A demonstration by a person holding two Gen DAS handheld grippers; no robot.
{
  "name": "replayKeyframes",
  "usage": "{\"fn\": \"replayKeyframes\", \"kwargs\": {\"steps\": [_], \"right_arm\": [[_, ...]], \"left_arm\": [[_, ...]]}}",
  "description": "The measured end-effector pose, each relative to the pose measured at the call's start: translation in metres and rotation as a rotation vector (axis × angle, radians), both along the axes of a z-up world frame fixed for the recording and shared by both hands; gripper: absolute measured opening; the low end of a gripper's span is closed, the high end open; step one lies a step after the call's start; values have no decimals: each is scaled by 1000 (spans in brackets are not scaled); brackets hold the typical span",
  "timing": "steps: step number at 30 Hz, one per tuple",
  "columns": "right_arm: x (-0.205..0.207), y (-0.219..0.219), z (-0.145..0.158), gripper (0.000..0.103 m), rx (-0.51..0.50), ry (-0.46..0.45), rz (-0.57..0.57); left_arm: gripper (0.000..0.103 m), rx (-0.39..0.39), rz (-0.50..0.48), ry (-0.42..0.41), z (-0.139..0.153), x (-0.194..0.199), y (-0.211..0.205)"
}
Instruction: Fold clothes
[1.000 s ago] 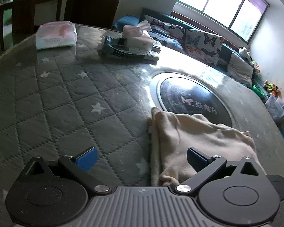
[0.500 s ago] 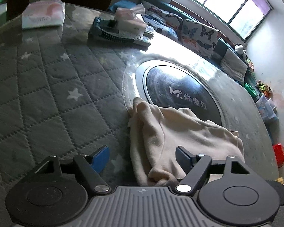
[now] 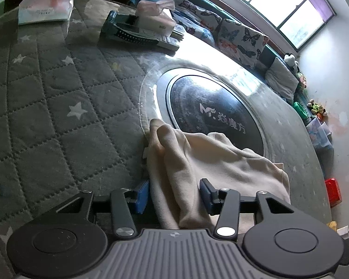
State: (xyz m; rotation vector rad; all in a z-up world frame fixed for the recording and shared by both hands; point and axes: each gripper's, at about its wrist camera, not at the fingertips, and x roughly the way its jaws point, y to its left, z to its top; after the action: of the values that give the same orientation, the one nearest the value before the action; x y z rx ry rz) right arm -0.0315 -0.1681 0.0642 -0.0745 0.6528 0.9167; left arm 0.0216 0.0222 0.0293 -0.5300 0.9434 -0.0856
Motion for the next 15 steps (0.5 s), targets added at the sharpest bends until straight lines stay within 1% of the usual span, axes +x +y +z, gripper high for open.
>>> {"fn": "replayKeyframes", "kwargs": {"steps": [7,8,11,15], "right_arm": [[0,-3,2,3,26,5,-3],[0,-3,2,2,28,5,-3],[-4,-2,5,1,36,-7,11],[-5,2,4,1,4,-25,7]], "left_arm": [[48,-20,7,9,-1,6,-3],[38,-19,11,11,-1,6,-3],[22,-15,21,13,-3,7,-4],[20,0,18,1,-4,6,-6]]}}
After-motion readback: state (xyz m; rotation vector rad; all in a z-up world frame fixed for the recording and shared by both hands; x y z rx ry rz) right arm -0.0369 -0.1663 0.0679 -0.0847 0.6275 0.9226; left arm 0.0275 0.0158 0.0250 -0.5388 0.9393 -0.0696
